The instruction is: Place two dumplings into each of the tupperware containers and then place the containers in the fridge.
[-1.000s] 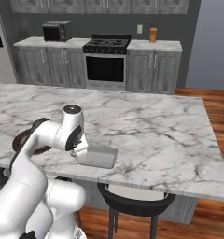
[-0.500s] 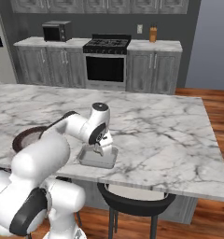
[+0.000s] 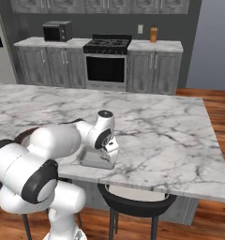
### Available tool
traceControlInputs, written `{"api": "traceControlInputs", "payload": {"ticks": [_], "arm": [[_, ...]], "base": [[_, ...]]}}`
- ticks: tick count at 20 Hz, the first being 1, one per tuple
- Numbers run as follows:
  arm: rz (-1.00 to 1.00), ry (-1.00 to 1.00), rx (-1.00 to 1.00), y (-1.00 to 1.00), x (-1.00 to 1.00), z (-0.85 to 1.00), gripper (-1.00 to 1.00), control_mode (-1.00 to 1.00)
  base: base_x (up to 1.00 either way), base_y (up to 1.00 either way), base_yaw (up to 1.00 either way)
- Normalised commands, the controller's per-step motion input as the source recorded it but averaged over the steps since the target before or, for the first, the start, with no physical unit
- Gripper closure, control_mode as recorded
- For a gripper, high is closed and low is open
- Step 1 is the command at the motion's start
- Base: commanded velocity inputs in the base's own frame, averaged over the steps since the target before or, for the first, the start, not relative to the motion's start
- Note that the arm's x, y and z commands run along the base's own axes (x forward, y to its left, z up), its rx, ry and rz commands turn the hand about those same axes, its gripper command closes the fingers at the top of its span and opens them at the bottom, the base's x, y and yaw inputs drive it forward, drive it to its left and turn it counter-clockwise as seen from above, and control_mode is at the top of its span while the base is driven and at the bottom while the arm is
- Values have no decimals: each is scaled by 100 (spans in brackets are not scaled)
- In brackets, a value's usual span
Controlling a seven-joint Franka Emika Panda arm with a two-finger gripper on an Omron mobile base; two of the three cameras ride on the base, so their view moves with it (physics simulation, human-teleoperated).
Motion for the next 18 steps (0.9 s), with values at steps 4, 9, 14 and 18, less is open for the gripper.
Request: {"api": "traceControlInputs", "payload": {"ticks": [4,9,14,18], "arm": [[0,-1,-11,23,0,-25,100,-100],[0,-1,-6,17,0,0,100,-100],[0,0,-1,2,32,0,100,-100],[0,-1,0,0,36,0,100,-100]], "base": [[0,0,0],[0,0,0],[0,0,0],[0,0,0]]}}
